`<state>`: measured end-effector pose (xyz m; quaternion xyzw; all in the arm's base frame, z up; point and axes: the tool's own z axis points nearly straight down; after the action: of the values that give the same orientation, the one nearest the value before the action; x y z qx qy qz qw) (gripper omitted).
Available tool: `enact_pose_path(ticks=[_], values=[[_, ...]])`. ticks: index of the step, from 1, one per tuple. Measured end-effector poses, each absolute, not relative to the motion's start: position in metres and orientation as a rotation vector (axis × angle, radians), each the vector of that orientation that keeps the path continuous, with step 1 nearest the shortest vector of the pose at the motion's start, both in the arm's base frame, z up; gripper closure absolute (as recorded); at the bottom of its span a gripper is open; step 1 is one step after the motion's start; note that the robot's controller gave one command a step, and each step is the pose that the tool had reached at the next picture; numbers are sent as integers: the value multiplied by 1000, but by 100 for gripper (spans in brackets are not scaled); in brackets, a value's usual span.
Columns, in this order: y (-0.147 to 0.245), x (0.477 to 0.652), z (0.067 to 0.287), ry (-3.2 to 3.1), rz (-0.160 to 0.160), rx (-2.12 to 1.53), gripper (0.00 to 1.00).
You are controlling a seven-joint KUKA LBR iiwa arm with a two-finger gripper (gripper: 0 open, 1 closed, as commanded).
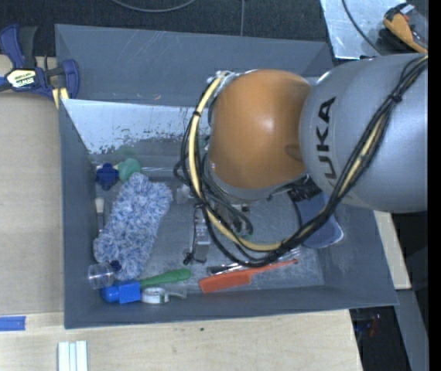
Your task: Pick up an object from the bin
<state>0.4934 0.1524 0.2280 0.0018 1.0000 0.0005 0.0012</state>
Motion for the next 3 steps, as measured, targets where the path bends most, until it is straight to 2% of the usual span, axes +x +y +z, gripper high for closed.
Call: enact_pose_path(ticks=[1,2,3], values=[[152,493,228,3139,2,5,0],[178,498,214,3134,-2,-35,0],[206,518,159,3042,-4,-754,0]])
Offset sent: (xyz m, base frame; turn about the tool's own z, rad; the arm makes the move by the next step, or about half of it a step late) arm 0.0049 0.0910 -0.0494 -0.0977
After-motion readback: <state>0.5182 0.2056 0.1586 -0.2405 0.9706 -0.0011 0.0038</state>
